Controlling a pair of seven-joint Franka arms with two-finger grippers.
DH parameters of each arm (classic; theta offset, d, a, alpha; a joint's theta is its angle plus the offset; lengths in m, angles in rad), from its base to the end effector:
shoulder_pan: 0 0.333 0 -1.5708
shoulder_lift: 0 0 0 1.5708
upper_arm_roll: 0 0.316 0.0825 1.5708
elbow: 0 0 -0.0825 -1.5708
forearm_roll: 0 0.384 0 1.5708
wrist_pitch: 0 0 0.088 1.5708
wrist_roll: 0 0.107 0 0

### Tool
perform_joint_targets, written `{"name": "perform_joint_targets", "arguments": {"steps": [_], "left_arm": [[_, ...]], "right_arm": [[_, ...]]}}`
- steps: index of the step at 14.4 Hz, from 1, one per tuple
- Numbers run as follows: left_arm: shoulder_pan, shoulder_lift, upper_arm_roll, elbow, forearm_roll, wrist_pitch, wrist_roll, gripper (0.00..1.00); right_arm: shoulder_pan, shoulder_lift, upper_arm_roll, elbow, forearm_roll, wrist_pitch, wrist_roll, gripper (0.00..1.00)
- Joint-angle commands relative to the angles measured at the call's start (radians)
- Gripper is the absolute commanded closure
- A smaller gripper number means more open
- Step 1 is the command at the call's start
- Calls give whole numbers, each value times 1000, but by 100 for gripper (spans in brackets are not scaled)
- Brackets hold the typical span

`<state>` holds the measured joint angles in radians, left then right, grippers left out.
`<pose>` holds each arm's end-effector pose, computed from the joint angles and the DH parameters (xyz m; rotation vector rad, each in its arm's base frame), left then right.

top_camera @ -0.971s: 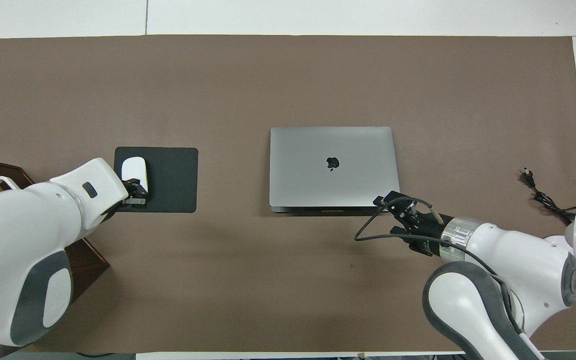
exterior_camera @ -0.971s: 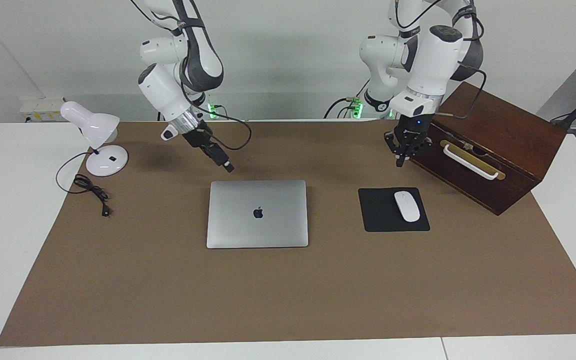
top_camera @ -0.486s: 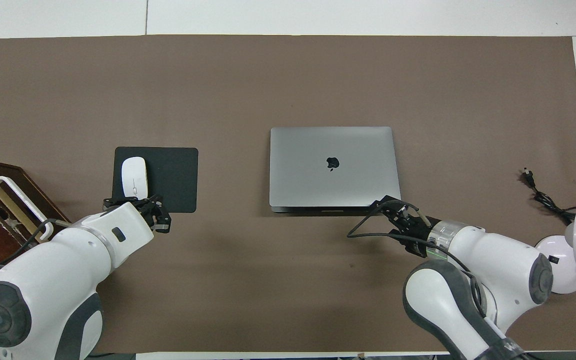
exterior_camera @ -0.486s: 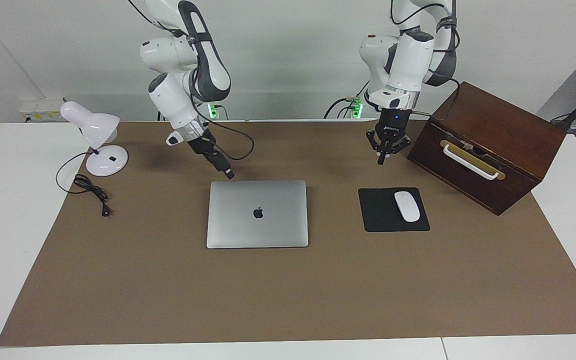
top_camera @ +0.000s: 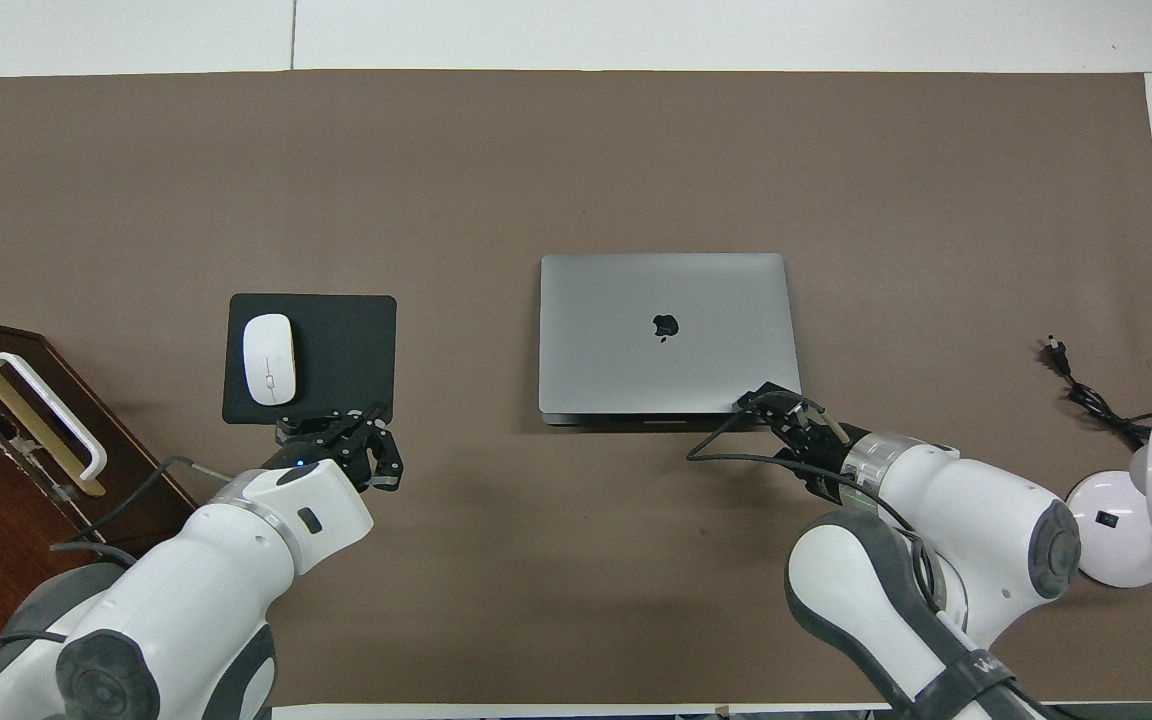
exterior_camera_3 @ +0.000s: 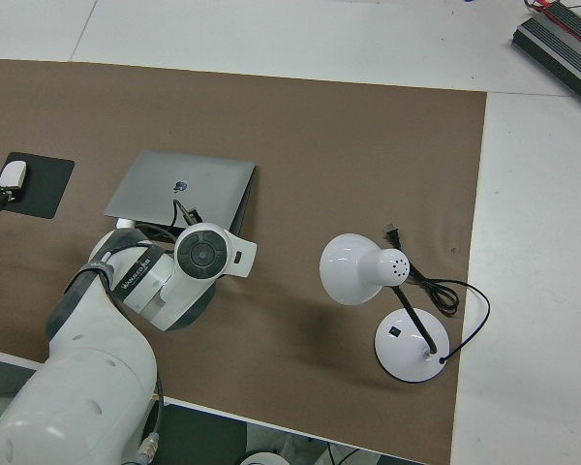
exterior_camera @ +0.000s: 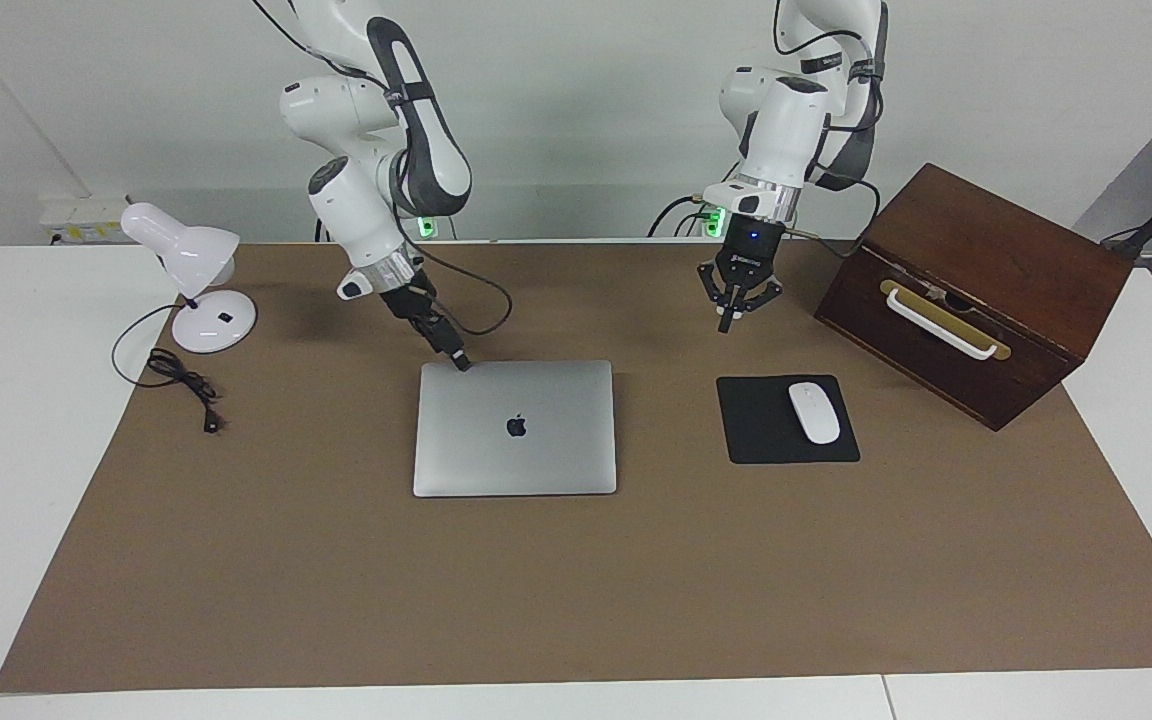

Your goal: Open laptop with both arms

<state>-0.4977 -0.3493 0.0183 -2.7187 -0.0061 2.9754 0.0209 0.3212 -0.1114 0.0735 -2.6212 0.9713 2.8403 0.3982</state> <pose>0.3814 -0.1978 0.4028 2.7811 -0.7009 0.8699 0.4227 0.1289 0.3092 -2.3788 1.1399 -0.1528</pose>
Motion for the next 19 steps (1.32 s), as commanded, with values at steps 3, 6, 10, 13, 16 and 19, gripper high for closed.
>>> {"name": "perform_joint_targets", "arguments": {"steps": [3, 6, 10, 13, 16, 19], "left_arm": [[-81, 154, 12, -18, -14, 241, 5, 100], [-134, 245, 15, -21, -14, 359, -15, 100], [-170, 286, 15, -21, -14, 415, -18, 100], [-218, 393, 15, -13, -23, 531, -22, 100], [-232, 417, 15, -1, -38, 530, -22, 100], [-245, 441, 12, 26, -40, 530, -22, 100]], "right_arm": [[1, 48, 6, 66, 27, 22, -21, 0], [1, 49, 6, 67, 27, 22, -22, 0], [1, 55, 6, 75, 27, 24, -24, 0], [1, 55, 6, 75, 27, 24, -36, 0], [-1, 55, 6, 75, 27, 24, -42, 0], [-1, 56, 6, 76, 27, 25, -44, 0]]}}
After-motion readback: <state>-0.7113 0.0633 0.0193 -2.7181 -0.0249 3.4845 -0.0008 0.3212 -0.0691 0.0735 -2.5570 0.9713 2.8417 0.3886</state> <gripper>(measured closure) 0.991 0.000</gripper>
